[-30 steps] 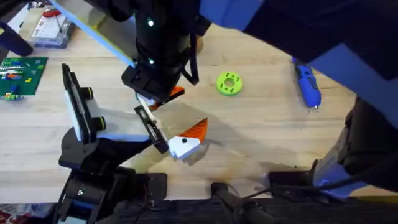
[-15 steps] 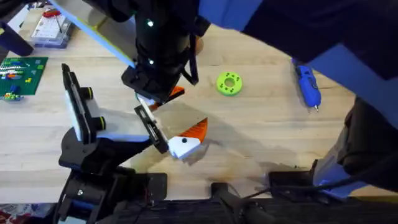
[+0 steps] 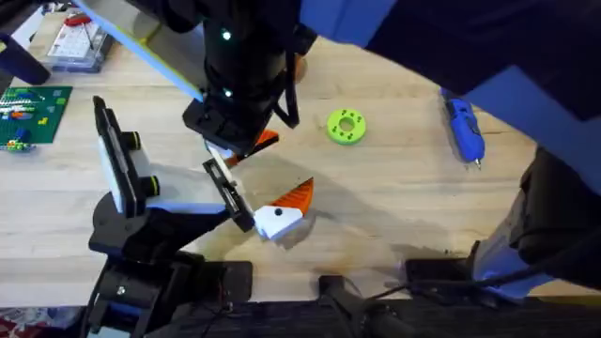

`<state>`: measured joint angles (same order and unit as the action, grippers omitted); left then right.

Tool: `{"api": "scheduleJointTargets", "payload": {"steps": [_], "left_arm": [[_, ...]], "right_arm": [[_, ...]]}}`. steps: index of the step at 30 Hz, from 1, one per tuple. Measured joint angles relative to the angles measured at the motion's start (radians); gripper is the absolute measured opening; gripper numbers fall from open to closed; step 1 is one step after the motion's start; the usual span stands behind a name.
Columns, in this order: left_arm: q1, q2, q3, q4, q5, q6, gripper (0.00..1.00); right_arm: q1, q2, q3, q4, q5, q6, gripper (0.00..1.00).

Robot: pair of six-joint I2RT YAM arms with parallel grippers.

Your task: Pick up the gripper from the table and insert it into the empty holder that is missing its gripper. Then pick up a screw, insert it into the mounting hole, and use the screwdriver to tighten it. Finally, clean up the table by picking up the vegetable and placing it into the bucket.

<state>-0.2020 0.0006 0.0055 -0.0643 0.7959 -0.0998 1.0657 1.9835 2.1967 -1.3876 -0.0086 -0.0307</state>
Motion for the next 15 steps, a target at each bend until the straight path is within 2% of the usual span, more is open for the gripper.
{"api": "scheduleJointTargets", "payload": {"steps": [15], "left_arm": [[0.0,0.0,0.0,0.0,0.0,0.0,0.987]], "right_arm": [[0.0,0.009,0.0,0.001,0.0,0.0,0.008]]}}
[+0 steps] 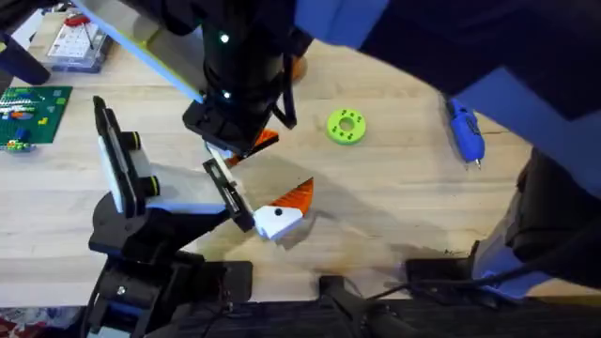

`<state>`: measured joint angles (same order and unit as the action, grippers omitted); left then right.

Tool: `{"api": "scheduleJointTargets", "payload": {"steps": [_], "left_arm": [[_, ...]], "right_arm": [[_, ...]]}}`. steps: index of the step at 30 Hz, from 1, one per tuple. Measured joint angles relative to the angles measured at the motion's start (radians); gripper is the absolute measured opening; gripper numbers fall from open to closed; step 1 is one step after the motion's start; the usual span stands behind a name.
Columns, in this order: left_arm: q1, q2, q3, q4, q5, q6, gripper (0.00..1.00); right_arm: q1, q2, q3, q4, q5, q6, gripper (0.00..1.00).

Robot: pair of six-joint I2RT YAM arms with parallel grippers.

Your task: Pick up the gripper from the table and insert it into the empty holder that is missing its gripper. Then pick up a screw, insert it into the mounting hole, and use the screwdriver to tighten it. Finally, clean up the table by picking up the vegetable and placing it into the bucket.

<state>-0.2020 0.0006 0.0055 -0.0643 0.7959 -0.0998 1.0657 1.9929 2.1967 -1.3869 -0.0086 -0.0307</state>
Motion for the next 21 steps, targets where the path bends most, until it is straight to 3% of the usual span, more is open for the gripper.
{"api": "scheduleJointTargets", "payload": {"steps": [21], "left_arm": [[0.0,0.0,0.0,0.0,0.0,0.0,0.987]], "right_arm": [[0.0,0.027,0.0,0.0,0.0,0.0,0.008]]}}
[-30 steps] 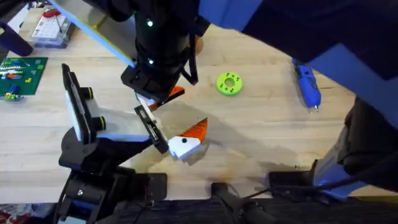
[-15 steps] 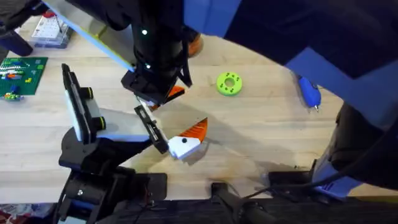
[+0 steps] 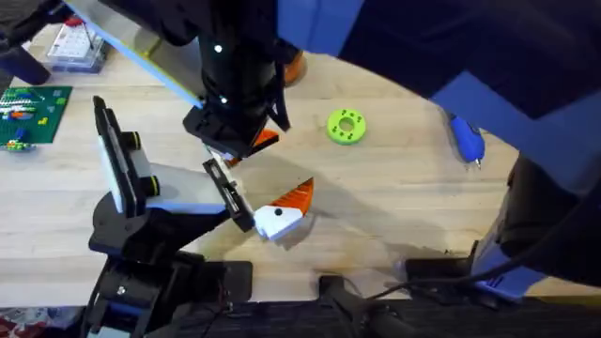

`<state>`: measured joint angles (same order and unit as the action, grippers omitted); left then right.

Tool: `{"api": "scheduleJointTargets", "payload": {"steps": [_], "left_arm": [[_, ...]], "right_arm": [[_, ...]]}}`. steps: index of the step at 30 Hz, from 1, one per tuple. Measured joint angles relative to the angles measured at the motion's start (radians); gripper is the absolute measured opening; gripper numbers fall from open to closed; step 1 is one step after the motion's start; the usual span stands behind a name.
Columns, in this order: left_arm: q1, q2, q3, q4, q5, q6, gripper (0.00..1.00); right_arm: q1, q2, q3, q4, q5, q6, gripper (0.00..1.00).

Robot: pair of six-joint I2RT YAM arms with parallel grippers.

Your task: Pick up the gripper from the table and insert it into the empty holder that is missing its gripper. Then pick up a screw, insert it into the mounting hole, and use the screwdriver to tighten it. Finally, clean up the table by picking up the vegetable and placing it into the bucket.

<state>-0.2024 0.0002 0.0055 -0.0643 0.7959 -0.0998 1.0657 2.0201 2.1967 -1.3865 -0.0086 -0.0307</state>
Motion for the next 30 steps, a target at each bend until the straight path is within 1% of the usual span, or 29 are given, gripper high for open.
{"api": "scheduleJointTargets", "payload": {"steps": [16,21,30], "left_arm": [[0.0,0.0,0.0,0.0,0.0,0.0,0.987],[0.0,0.001,0.0,-0.001,-0.002,-0.014,0.987],[0.0,0.001,0.0,-0.001,-0.002,-0.014,0.987]], "right_arm": [[0.0,0.009,0.0,-0.002,0.0,0.0,0.008],[0.0,0.018,0.0,-0.001,0.0,0.0,0.008],[0.0,0.018,0.0,-0.001,0.0,0.0,0.008]]}}
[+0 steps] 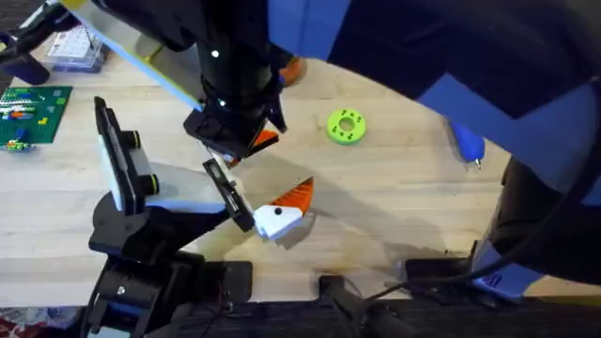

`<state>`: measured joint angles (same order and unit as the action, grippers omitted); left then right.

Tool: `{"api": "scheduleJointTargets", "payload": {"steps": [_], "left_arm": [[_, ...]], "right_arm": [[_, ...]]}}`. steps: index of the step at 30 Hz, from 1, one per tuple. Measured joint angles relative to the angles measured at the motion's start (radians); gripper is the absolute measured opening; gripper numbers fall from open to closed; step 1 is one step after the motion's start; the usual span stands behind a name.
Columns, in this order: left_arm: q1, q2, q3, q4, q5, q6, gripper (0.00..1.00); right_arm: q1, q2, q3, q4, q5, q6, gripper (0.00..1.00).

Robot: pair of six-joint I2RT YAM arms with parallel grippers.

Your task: Pick up the gripper from the table and insert it into the empty holder that is missing its gripper. Then pick up a screw, insert it into the mounting hole, and use the screwdriver to tighten it. Finally, clean up the table by picking up the vegetable and placing it into the bucket.

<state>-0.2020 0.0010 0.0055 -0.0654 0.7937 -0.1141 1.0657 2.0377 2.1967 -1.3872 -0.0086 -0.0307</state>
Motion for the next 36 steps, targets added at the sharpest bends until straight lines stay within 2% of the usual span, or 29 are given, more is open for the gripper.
{"api": "scheduleJointTargets", "payload": {"steps": [16,18,23,24,26,36], "left_arm": [[0.0,0.0,0.0,0.0,0.0,0.0,0.987],[0.0,0.0,0.0,0.0,0.0,0.001,0.987],[0.0,0.0,0.0,0.0,-0.005,-0.002,0.987],[0.001,0.0,0.0,0.001,-0.005,-0.003,0.987],[0.002,0.0,0.0,0.001,-0.006,-0.004,0.987],[0.002,0.0,0.0,0.001,-0.005,-0.003,0.987]], "right_arm": [[0.0,0.0,0.0,0.0,0.0,0.0,0.004],[0.0,0.0,0.0,0.0,0.0,0.002,0.127],[-0.018,0.0,0.005,-0.008,0.046,-0.001,0.864],[-0.027,0.0,0.007,-0.008,0.052,-0.002,0.955],[-0.033,0.0,0.008,-0.008,0.053,-0.003,0.993],[-0.03,-0.008,0.009,-0.016,0.055,-0.003,0.997]]}}
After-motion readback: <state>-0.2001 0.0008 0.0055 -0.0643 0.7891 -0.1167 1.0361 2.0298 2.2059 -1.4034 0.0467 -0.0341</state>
